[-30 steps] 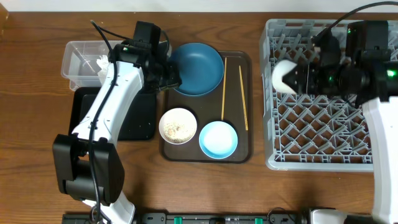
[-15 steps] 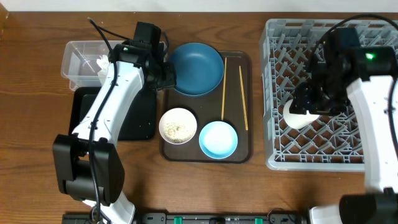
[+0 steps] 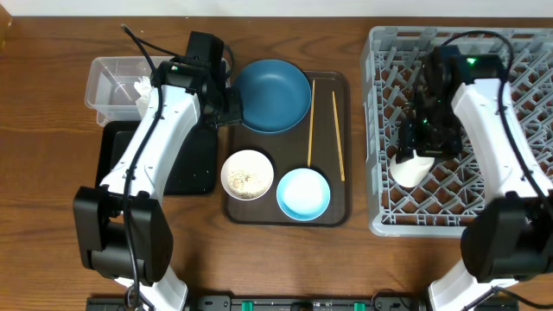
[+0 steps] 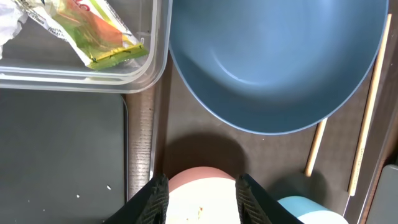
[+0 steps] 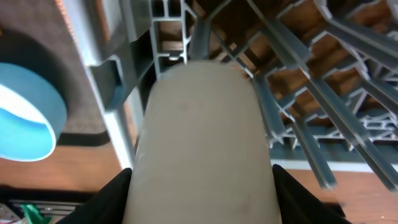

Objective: Sort waste into correct bins and load items into the dishwasher rack
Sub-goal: 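Carry the cup with the right gripper and place it in the dish rack, then move the right gripper to the blue bowl and grasp its rim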

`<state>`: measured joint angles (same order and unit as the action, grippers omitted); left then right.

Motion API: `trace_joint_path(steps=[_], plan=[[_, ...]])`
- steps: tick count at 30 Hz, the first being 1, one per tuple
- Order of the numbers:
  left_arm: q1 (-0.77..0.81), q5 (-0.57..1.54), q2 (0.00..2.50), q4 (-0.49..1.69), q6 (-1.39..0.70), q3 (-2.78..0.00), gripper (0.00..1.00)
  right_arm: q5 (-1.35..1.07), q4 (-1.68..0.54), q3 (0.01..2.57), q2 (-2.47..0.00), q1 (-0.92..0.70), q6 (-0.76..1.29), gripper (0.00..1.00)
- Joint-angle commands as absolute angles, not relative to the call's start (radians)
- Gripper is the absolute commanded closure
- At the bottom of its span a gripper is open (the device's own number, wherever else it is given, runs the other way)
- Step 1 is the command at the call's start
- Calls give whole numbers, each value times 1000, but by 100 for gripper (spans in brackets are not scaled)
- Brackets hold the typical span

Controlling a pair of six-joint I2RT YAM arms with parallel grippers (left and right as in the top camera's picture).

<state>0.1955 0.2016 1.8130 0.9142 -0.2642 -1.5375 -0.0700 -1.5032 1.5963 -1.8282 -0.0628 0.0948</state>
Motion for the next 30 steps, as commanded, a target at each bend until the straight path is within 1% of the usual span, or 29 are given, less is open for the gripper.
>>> trace_joint_path(steps=[1,2,5,6,7,8,15,23,25,27,30], plan=[[196,182,1808,919,-254,-1549,61,-57,-1461,1548,-1835,-68,104,53],[196,182,1808,919,-255,-1549,62,-57,-1452,1538,-1835,-68,104,49],[196,182,1808,920,-255,-1549,61,-58,-1431,1510,-1835,-69,104,26],[196,182,1808,920,-255,-1549,61,-57,-1431,1508,-1835,-69,104,24],[196,182,1808,920,-255,-1549,61,-60,-1431,1508,-1835,-69,104,19],[196,182,1808,920,-255,-1549,61,-65,-1431,1509,-1835,-69,104,18],[196,182,1808,920,-255,-1549,61,-88,-1448,1579,-1828,-68,104,15],[196,182,1808,918,-255,-1549,62,-125,-1550,1866,-1813,-78,96,15],[196,183,1808,918,-255,-1549,61,-184,-1544,1938,-1812,-90,88,15],[196,183,1805,920,-255,-1549,61,-234,-1517,1981,-1812,-109,88,17],[196,183,1784,923,-254,-1549,61,-263,-1435,1987,-1814,-159,103,20]])
